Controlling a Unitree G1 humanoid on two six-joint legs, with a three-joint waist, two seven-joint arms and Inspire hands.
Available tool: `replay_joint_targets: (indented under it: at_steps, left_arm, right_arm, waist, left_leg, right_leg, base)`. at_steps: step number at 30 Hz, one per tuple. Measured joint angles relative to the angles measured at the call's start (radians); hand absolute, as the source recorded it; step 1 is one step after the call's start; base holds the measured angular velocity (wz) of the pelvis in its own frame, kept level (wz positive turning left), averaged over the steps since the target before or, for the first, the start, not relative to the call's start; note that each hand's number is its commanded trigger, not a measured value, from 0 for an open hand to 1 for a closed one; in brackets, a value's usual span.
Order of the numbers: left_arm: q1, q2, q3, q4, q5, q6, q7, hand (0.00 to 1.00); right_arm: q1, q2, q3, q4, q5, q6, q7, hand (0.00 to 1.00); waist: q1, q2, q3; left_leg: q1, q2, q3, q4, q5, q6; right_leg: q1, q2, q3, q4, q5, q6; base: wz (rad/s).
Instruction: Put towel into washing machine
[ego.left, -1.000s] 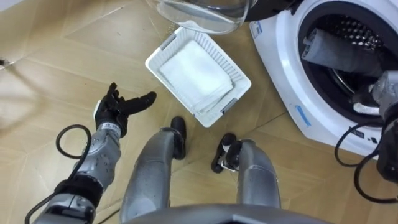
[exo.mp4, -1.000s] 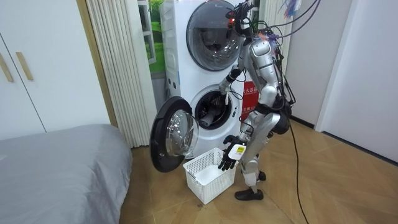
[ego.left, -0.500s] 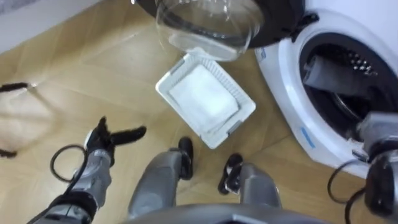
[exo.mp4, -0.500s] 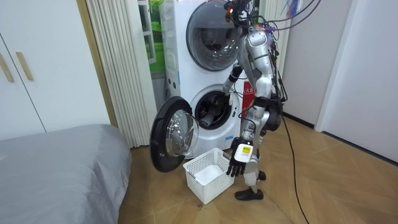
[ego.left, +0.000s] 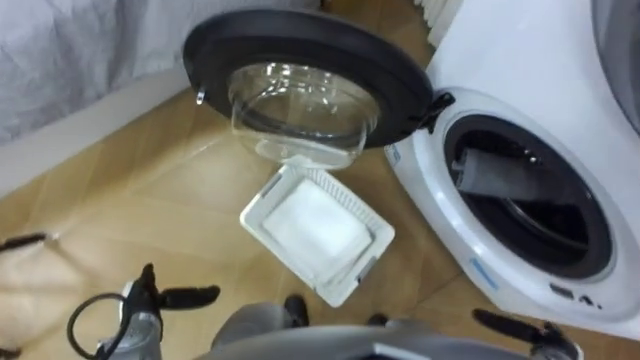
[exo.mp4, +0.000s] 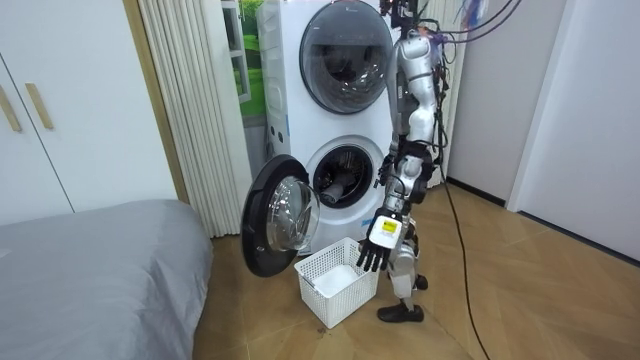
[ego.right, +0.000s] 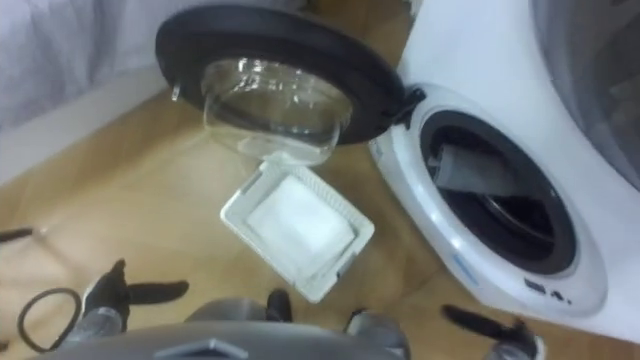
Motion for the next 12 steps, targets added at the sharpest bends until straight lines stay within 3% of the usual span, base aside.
replay_joint_targets:
  at_steps: [4,8,12]
  left_arm:
    - [0.036,-0.023,0.051,0.018,0.008,0.01,-0.008,0.0]
    - [0.071,-0.056,0.106,0.019,0.024,0.046,-0.017,0.0]
    - [0.087,-0.059,0.138,0.019,0.066,0.064,-0.033,0.0]
  right_arm:
    - [0.001,0.012,0.009,0.0,-0.074,0.016,0.059,0.0]
    - [0.009,0.031,0.008,0.01,-0.092,0.051,0.11,0.0]
    - [0.011,0.033,-0.005,0.034,-0.103,0.06,0.159,0.0]
  waist:
    - [0.003,0.004,-0.0019]
    - [0.004,0.004,0.0011]
    - [0.0,-0.003,0.0023]
  left_leg:
    - [0.077,-0.001,-0.003,-0.034,0.0,-0.006]
    - [0.112,-0.002,-0.006,-0.043,0.003,-0.01]
    - [0.126,-0.002,-0.015,-0.043,0.001,-0.014]
  right_leg:
    - [0.072,0.004,-0.005,-0.019,0.0,0.0]
    - [0.107,0.008,-0.006,-0.034,0.0,0.0]
    - [0.126,0.011,-0.008,-0.039,0.0,0.0]
  base:
    - [0.0]
    - [0.0]
    - [0.04]
